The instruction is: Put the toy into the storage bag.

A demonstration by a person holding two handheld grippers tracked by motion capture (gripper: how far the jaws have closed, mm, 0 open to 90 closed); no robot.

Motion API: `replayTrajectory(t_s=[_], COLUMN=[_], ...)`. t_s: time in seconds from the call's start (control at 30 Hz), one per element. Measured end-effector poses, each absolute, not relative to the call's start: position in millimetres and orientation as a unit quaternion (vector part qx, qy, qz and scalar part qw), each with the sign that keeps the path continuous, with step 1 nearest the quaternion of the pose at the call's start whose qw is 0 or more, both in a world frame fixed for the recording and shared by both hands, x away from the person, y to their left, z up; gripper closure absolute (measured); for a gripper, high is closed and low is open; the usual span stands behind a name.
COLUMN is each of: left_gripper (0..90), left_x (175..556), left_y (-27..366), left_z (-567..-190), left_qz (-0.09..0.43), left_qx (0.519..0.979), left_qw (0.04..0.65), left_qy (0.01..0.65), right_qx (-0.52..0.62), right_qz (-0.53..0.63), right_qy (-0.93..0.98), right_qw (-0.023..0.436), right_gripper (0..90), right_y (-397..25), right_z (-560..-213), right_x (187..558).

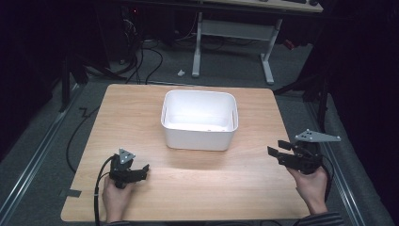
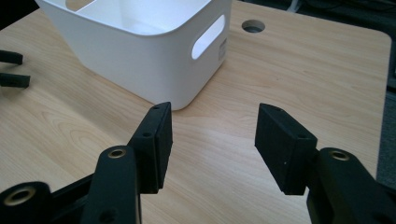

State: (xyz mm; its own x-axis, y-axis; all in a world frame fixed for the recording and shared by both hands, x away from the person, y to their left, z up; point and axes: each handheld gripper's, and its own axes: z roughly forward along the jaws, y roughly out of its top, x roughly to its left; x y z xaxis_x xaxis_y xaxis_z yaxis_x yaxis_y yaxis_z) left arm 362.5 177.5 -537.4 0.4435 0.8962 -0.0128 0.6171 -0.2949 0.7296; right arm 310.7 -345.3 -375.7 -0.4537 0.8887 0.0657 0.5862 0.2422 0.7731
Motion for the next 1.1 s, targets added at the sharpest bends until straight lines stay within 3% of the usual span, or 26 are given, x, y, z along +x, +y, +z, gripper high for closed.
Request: replayTrajectory(t_s=[0.87,1.1], left_gripper=[15.5,15.5], left_x=[363,363], left_y=[178,178], left_z=[-537,-537], left_qz=[0.204,0.204], left_qx=[0.778,0.778], left_qw=[0.341,0.341], left_qy=[0.486,0.486], right_qx=[0.499,0.498], right_qz=[0.39,0.374], right_qy=[0.76,0.767], right_qw=[0.148,0.153], right_gripper=[46.5,46.0], right_y=[-324,-317], right_z=[-438,-456], right_x=[336,342])
